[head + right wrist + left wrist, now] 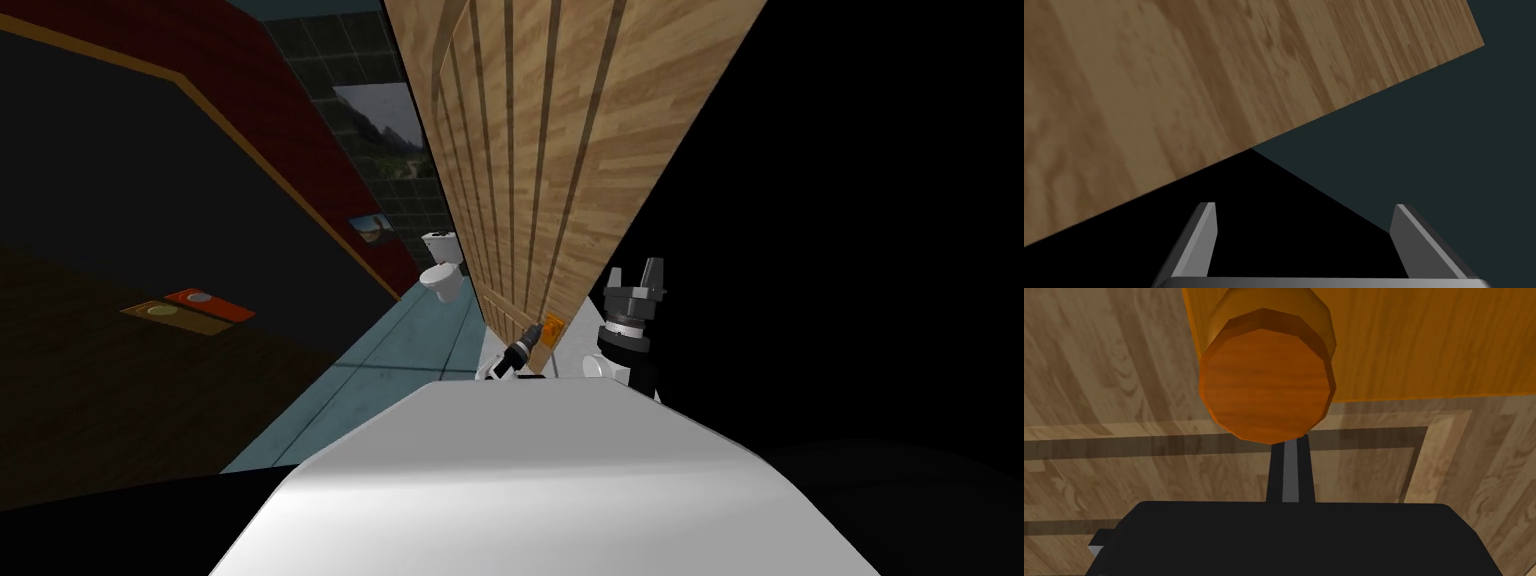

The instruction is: Push the door open

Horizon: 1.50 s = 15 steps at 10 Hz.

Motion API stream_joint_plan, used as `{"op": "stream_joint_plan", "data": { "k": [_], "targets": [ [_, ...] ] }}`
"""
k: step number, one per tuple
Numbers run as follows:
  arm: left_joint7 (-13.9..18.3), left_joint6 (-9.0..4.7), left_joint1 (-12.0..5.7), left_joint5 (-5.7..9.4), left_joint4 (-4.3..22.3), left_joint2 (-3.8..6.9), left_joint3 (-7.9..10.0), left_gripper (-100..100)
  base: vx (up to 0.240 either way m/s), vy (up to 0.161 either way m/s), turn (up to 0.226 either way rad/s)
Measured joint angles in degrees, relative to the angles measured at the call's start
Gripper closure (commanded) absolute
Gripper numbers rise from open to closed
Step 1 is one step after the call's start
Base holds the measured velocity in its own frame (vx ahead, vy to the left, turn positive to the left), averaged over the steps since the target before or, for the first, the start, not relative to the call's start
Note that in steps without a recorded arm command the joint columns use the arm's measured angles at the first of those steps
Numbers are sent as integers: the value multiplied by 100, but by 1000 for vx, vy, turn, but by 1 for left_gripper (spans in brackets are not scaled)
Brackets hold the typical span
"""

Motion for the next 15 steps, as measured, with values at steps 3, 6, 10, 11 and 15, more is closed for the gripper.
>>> {"op": "stream_joint_plan", "data": {
  "k": [3, 6, 10, 11, 15],
  "targets": [
    [-32, 50, 100, -34, -95, 289, -161, -100, -33, 170, 56],
    [-151, -15, 318, -116, -84, 205, -386, -100, -113, 156, 99],
    [-246, 51, 512, -180, -244, -180, -574, -100, -90, 40, 19],
    [-242, 45, 509, -179, -239, -171, -570, -100, 17, -10, -23],
    [-269, 72, 494, -203, -226, 13, -572, -100, 49, -31, -40]
  ]
}}
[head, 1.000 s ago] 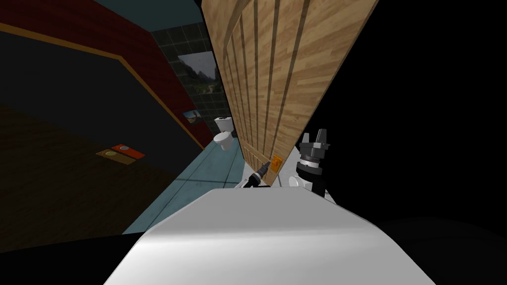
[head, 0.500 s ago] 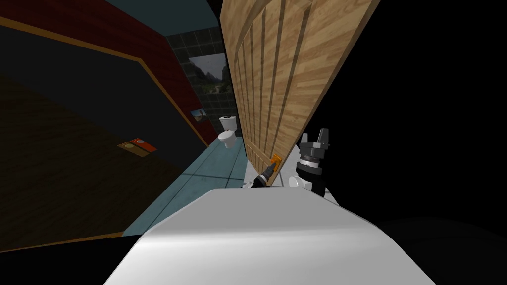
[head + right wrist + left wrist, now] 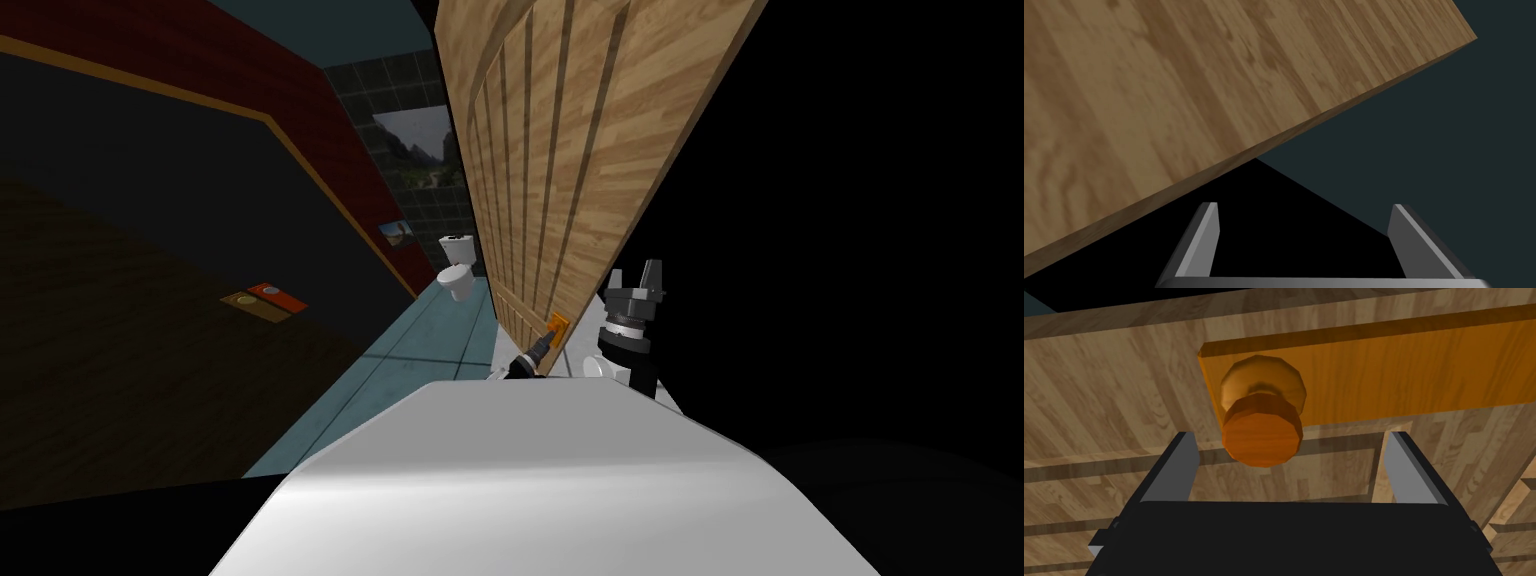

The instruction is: Push the door open

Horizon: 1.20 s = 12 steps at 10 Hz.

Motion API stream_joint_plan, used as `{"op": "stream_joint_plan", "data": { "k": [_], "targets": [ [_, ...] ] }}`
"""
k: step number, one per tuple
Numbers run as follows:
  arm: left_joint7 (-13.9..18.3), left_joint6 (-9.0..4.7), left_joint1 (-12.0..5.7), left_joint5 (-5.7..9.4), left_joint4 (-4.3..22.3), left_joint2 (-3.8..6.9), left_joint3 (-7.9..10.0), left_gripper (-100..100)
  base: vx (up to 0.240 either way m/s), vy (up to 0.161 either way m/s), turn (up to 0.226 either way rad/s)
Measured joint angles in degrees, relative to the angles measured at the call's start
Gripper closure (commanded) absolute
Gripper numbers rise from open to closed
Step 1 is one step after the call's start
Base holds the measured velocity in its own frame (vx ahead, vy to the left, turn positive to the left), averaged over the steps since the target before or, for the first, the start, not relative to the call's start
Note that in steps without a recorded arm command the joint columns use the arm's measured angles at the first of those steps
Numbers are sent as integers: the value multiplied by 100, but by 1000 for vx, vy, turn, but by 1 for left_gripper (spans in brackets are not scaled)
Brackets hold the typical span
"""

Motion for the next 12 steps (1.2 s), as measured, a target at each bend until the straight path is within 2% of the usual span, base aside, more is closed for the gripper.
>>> {"op": "stream_joint_plan", "data": {
  "k": [1, 2, 3, 4, 5, 10, 11, 12],
  "targets": [
    [-19, 78, -32, -21, -37, 65, 0, -100, 70, -128, 38],
    [-41, 166, -45, -46, -106, 12, -7, -100, 53, -93, 47],
    [-75, 281, -35, -74, -195, -108, -19, -100, 32, -52, 8],
    [-66, 308, -113, -65, -143, -211, -4, -100, -2, -34, -50],
    [-60, 304, -123, -63, -133, -222, -1, 100, -18, -13, -27],
    [-66, 308, -113, -65, -143, -211, -4, 100, -5, 3, 1],
    [-66, 308, -113, -65, -143, -211, -4, -100, 21, 49, -45],
    [-42, 279, -159, -54, -85, -130, 3, -100, 45, 81, -52]
  ]
}}
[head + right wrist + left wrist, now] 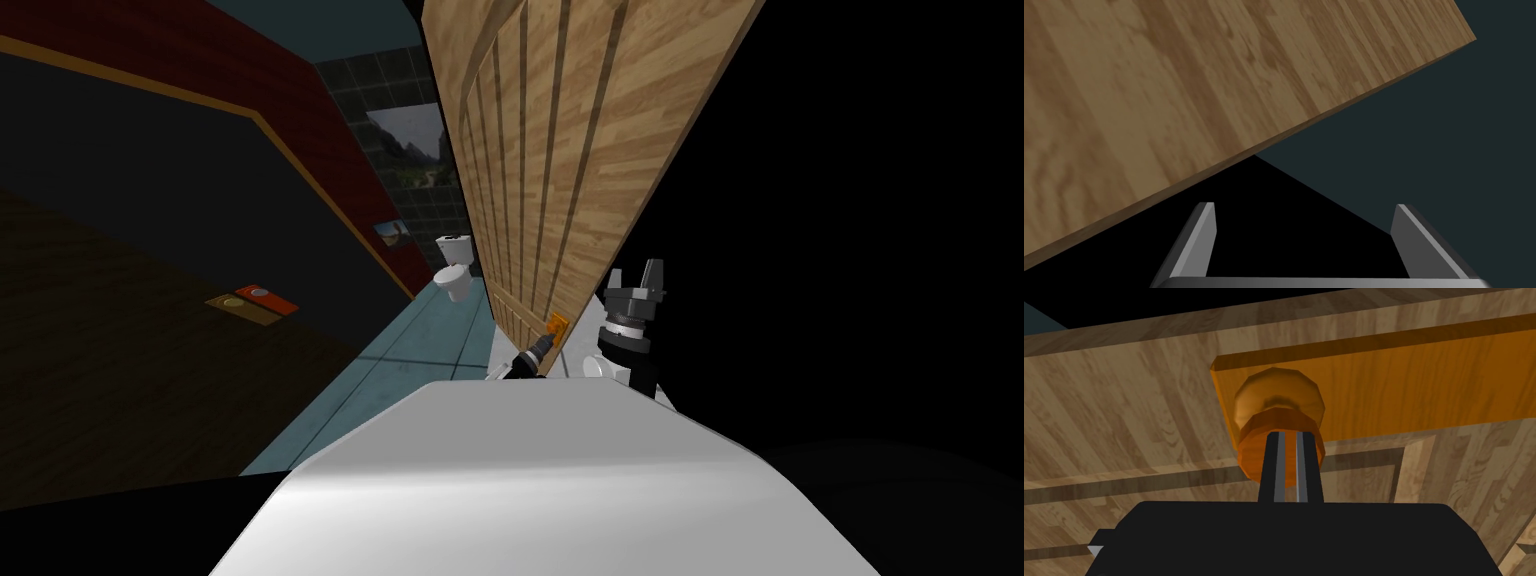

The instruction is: Push the door open

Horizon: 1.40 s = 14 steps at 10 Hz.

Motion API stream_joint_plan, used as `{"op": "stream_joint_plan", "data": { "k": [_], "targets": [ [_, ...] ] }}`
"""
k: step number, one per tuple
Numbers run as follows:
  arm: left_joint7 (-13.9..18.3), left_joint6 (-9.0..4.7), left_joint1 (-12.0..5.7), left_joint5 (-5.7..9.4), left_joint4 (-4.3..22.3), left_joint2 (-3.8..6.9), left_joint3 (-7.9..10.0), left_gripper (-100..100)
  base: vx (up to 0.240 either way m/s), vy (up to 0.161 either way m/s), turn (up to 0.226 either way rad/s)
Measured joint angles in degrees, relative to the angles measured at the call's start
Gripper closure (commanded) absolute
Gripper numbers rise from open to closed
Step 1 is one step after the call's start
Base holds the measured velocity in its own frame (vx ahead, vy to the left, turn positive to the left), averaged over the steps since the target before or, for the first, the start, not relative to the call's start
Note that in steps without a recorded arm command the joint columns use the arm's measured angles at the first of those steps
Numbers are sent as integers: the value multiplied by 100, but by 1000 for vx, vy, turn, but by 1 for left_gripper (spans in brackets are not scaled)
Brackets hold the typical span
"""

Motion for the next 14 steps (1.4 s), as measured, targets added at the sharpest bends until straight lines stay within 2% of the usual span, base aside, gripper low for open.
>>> {"op": "stream_joint_plan", "data": {
  "k": [3, 7, 10, 14],
  "targets": [
    [154, -106, -299, 75, 292, 170, 66, -100, 33, 96, -24],
    [351, -263, -667, 168, 684, 310, 148, -100, 10, 95, -14],
    [513, -373, -968, 245, 984, 358, 211, -100, 3, 74, -23],
    [741, -596, -1449, 356, 1546, 290, 317, -100, -27, 83, -17]
  ]
}}
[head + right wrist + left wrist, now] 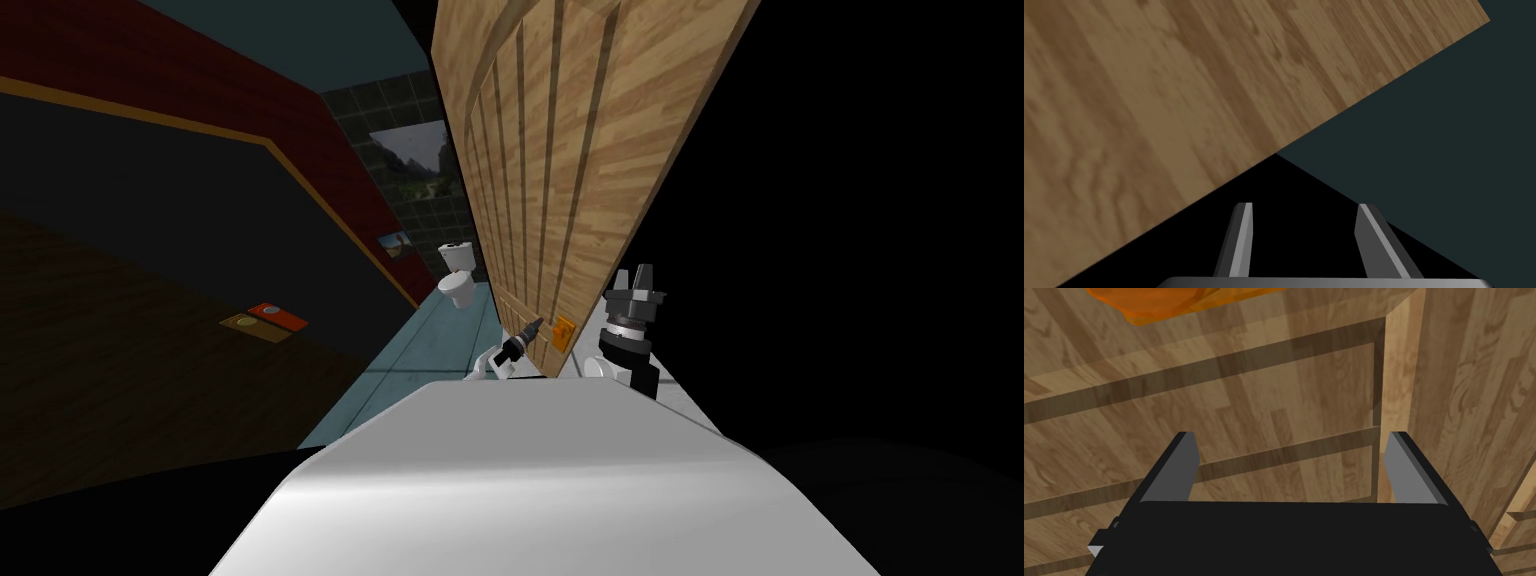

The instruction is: Push the door open

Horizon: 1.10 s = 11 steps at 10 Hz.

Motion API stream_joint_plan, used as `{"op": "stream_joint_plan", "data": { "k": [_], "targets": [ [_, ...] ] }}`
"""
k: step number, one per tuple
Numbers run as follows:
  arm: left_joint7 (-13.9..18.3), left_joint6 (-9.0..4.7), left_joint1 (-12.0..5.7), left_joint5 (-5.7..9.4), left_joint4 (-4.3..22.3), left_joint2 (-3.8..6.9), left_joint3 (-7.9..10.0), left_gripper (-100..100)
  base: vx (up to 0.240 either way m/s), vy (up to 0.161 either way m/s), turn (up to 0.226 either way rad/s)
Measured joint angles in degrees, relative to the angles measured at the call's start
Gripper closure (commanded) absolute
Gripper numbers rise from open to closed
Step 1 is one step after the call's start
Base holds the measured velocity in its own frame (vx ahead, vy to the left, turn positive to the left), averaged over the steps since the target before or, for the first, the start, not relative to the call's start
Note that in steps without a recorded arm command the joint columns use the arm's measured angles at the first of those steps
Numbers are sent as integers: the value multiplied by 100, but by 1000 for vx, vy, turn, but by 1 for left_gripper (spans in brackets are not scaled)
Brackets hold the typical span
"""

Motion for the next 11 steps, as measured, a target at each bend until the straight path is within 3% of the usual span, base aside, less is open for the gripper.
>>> {"op": "stream_joint_plan", "data": {
  "k": [2, 6, 8, 9, 11],
  "targets": [
    [121, -54, -171, 54, 117, 1, 37, -100, -59, 51, -6],
    [277, -178, -487, 129, 464, -137, 105, -100, -64, 22, -1],
    [392, -307, -727, 184, 758, -278, 153, -100, -188, -11, -16],
    [442, -381, -851, 210, 936, -398, 184, -100, -235, -55, 10],
    [520, -417, -960, 244, 1011, -513, 208, -100, -173, -44, 29]
  ]
}}
